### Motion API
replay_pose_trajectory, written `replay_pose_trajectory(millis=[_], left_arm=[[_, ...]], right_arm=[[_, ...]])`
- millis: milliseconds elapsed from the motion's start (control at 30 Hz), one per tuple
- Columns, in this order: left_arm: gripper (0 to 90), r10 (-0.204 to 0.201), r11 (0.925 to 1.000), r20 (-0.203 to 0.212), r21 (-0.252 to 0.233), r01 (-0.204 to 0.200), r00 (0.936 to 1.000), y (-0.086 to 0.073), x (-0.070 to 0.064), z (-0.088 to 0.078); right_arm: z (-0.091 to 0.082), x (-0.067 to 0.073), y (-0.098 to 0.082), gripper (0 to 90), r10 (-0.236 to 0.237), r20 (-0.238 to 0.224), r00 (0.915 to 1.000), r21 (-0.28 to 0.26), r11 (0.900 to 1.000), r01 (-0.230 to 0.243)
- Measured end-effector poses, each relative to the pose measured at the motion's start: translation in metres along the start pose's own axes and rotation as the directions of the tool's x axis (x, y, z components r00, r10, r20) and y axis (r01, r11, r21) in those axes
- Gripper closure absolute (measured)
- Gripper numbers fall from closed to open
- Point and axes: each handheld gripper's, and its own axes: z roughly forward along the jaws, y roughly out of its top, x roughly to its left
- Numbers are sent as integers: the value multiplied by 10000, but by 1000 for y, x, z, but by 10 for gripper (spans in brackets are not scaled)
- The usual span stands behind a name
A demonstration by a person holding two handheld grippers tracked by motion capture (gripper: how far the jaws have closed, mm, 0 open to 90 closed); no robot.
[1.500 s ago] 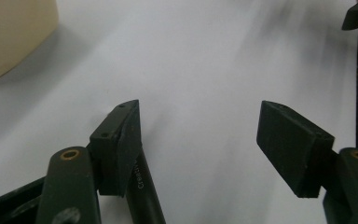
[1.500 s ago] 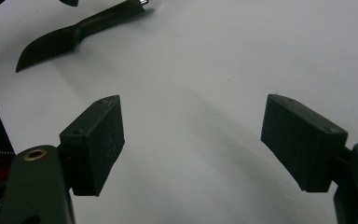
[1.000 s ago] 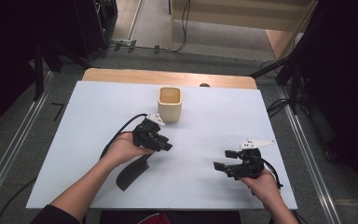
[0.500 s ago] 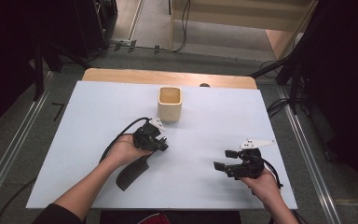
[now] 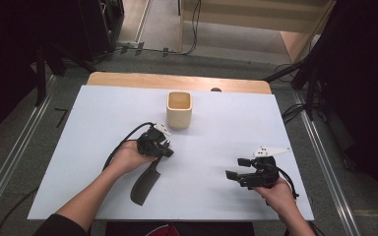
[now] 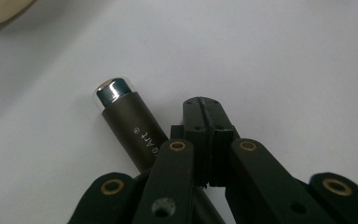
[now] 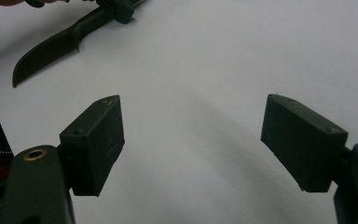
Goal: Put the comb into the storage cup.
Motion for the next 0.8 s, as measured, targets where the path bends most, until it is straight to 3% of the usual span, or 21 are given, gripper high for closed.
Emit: replay_pose_trajectory(millis=[233,800], left_arm=[[900,-370,9993,-154,-93,369,9992,-5,8,-4],[900,-774,9970,-523,-119,769,9956,-17,21,-17]], right_arm=[[0,0,0,194,-34,-48,10000,22,10000,34],[1,0,0,194,-50,-76,10000,58,10000,51]])
